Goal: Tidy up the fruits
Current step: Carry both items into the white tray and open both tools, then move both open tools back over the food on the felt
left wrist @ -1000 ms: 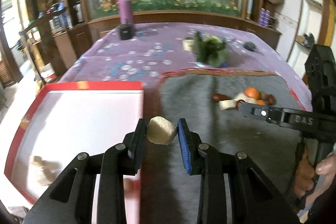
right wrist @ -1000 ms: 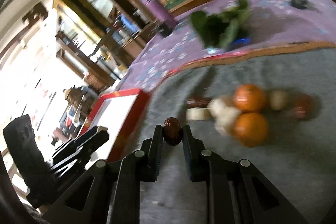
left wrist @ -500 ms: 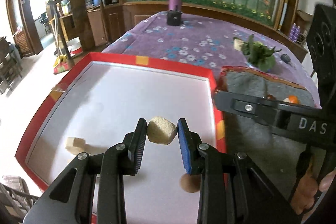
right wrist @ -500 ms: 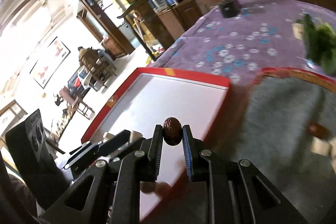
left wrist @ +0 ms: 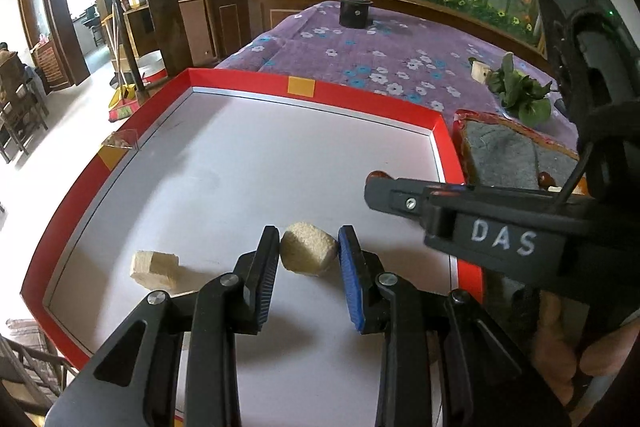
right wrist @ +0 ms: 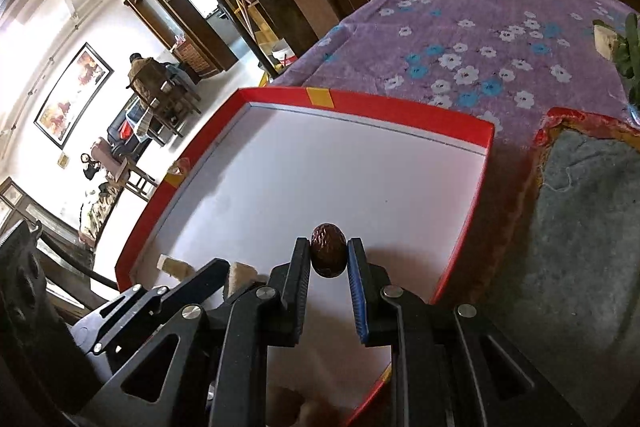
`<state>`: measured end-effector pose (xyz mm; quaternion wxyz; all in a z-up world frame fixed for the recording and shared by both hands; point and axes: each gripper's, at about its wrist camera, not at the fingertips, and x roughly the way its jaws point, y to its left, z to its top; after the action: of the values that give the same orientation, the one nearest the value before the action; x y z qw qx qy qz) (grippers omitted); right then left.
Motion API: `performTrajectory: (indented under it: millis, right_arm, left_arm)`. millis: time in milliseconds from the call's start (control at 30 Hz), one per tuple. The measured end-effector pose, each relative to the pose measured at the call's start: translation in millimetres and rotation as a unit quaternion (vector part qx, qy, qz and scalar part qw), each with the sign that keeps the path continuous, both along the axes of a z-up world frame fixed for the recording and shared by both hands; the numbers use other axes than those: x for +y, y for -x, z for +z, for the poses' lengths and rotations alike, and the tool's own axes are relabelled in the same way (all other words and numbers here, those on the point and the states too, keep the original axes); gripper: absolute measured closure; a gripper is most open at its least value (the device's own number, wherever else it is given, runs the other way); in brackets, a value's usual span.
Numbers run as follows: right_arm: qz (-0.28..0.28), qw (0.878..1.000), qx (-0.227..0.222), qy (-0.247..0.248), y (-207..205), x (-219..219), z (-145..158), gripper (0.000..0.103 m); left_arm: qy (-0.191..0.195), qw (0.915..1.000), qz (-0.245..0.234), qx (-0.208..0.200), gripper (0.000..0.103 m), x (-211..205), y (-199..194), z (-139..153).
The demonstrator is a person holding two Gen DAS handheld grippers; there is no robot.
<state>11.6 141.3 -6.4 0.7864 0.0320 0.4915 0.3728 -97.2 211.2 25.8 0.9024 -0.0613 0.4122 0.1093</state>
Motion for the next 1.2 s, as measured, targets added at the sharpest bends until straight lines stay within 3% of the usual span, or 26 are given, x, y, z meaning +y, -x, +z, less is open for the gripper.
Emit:
performTrajectory:
  millis: [233,400,467,567,600,733,1000,1200]
  right_arm:
    - [0.006,1.0,-0.009,0.014,0.4,7.4,-1.8,0.082]
    - [0.01,1.0,0.0,-0.019,3.5,-1.0,4.9,0.079]
    - [0.01,0.999,-0.01,-0.036,4.7,-8.6,12.1,0.079]
    - [0.003,0.998,-0.028,-0.065,8.1,-29.4,28.3,0.076]
    - [-0.004,0.997,-0.035,-0.07,8.4,-40.0,33.4,0.076]
    - [-0.031,0.995,-0.045,-0.085,7.0,-86.2,46.2,0.075]
    - [-0.132,0.985,-0.082,-0.08,5.4,-226.9,58.8,0.069]
    - [-0.229,0.968,-0.068,-0.078,-10.3,-329.9,37.0,0.069]
  left_arm:
    - [-0.004,0.9999,0.004,0.014,0.074,-0.2,-4.5,-1.2]
    - [-0.018,0.9993,0.017,0.027,0.074,-1.1,-5.9,-1.3]
    - [-0.024,0.9991,0.026,0.021,0.068,-1.6,-3.7,3.8]
    - [-0.031,0.9988,0.038,-0.004,0.047,-6.1,2.1,17.3]
    - [-0.035,0.9987,0.035,-0.011,0.041,-10.7,3.6,22.2]
    - [-0.048,0.9984,-0.005,-0.03,0.032,-40.6,6.4,35.1]
    - [-0.062,0.992,-0.108,-0.018,0.031,-113.9,-1.5,38.4]
    - [-0.047,0.9809,-0.189,-0.005,0.031,-171.0,-2.5,35.4]
